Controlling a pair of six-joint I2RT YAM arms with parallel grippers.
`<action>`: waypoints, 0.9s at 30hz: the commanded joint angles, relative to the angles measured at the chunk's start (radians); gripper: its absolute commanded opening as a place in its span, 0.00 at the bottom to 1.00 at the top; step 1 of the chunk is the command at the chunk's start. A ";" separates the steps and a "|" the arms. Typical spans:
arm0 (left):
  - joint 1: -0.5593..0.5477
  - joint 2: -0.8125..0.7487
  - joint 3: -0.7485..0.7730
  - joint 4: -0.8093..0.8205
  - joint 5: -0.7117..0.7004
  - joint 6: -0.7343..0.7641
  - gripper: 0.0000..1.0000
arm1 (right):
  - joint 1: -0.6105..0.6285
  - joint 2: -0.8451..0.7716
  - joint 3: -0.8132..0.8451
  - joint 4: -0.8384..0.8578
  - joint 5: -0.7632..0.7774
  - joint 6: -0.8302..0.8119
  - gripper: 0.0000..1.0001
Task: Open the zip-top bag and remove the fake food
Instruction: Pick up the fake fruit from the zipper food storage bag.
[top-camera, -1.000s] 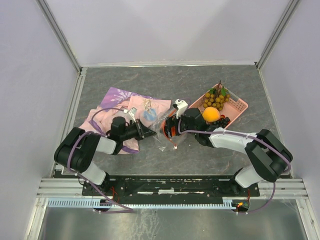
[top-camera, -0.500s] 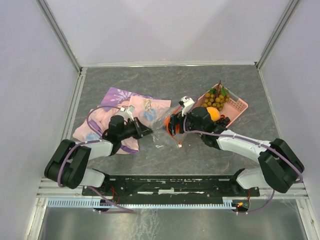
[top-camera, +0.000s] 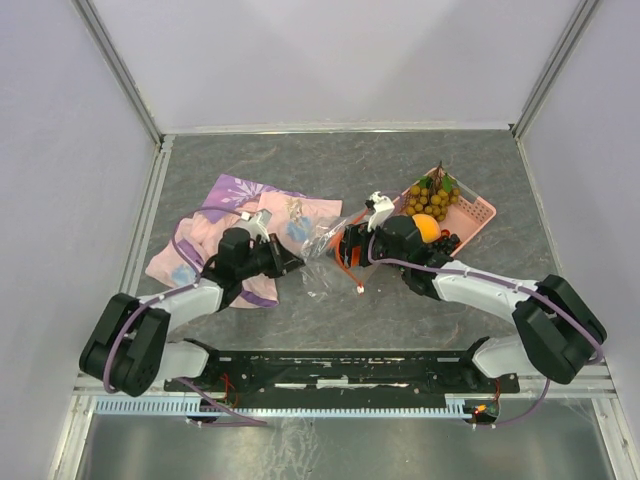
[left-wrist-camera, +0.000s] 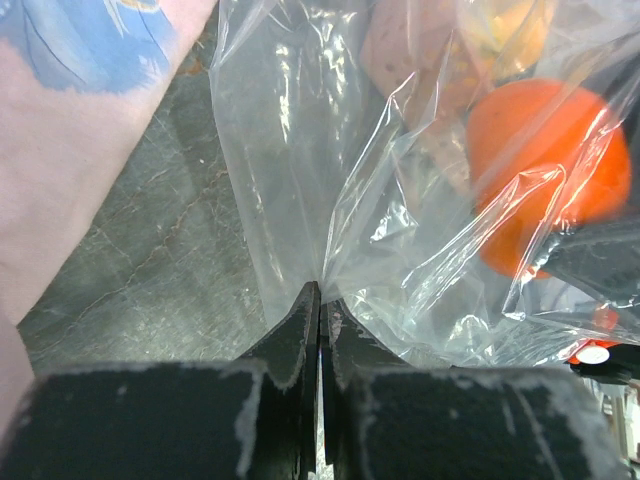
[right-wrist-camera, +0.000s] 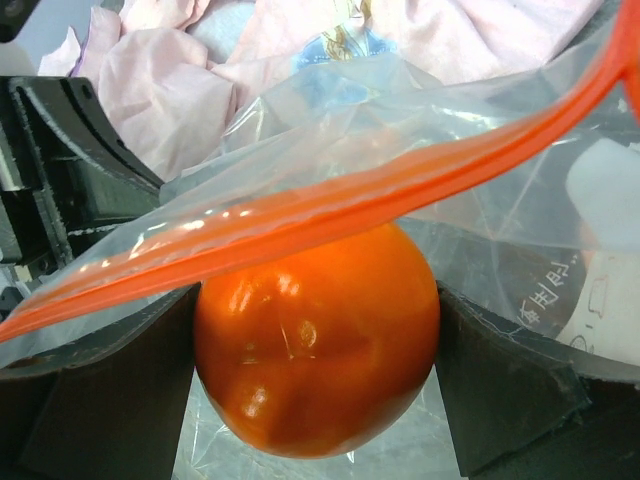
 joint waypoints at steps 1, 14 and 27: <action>-0.007 -0.092 0.048 -0.084 -0.063 0.116 0.03 | -0.008 -0.008 -0.029 0.083 0.057 0.102 0.40; -0.017 -0.204 0.047 -0.206 -0.167 0.186 0.03 | -0.045 -0.035 -0.135 0.298 0.074 0.328 0.40; -0.045 -0.287 0.116 -0.328 -0.232 0.278 0.03 | -0.065 0.123 -0.175 0.626 0.015 0.605 0.39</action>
